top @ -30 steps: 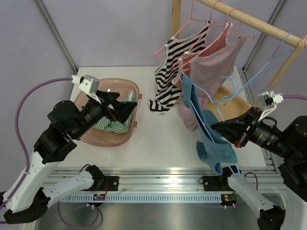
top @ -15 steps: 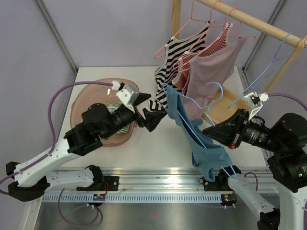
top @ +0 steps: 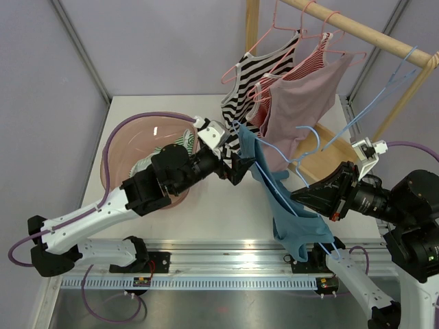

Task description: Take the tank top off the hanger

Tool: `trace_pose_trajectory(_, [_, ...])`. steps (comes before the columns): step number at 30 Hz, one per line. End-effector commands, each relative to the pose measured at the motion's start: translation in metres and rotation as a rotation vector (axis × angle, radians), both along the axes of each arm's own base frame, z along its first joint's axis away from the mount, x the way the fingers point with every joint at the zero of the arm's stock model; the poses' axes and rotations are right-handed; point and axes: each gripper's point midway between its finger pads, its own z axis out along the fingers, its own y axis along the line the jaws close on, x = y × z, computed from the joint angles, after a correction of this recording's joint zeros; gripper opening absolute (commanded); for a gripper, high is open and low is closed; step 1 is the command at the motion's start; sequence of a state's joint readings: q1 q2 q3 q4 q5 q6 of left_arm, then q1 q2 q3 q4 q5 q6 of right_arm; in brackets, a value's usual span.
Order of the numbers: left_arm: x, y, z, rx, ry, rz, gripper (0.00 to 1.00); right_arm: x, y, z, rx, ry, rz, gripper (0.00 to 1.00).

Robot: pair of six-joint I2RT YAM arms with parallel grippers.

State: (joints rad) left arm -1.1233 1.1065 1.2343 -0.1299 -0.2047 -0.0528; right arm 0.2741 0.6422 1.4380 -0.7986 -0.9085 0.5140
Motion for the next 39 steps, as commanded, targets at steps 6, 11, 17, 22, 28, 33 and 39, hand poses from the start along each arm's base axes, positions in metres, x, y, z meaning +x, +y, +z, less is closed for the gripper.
trace_pose_trajectory(6, [0.015, -0.003, 0.039, -0.108, -0.057, 0.077, 0.71, -0.006, 0.0, 0.006, -0.001, -0.096, 0.026, 0.0])
trace_pose_trajectory(11, [0.023, 0.003, 0.036, -0.11, -0.049, 0.139, 0.3, -0.003, -0.003, -0.005, -0.036, -0.095, 0.002, 0.0])
trace_pose_trajectory(17, [0.04, 0.036, 0.021, -0.117, -0.011, 0.329, 0.12, 0.015, -0.011, -0.037, -0.127, -0.05, -0.087, 0.0])
trace_pose_trajectory(22, [0.061, 0.091, -0.007, -0.144, 0.073, 0.566, 0.0, 0.009, -0.009, -0.062, -0.161, -0.056, -0.034, 0.0])
trace_pose_trajectory(28, [0.079, 0.128, -0.022, -0.191, 0.191, 0.651, 0.0, -0.012, -0.003, -0.06, -0.112, -0.136, 0.078, 0.0])
trace_pose_trajectory(33, [0.075, 0.115, -0.027, -0.152, 0.26, 0.567, 0.0, -0.027, 0.0, -0.056, -0.062, -0.237, 0.135, 0.0])
trace_pose_trajectory(39, [0.042, 0.064, -0.024, -0.163, 0.308, 0.229, 0.0, -0.011, 0.002, -0.041, 0.072, -0.39, 0.064, 0.0])
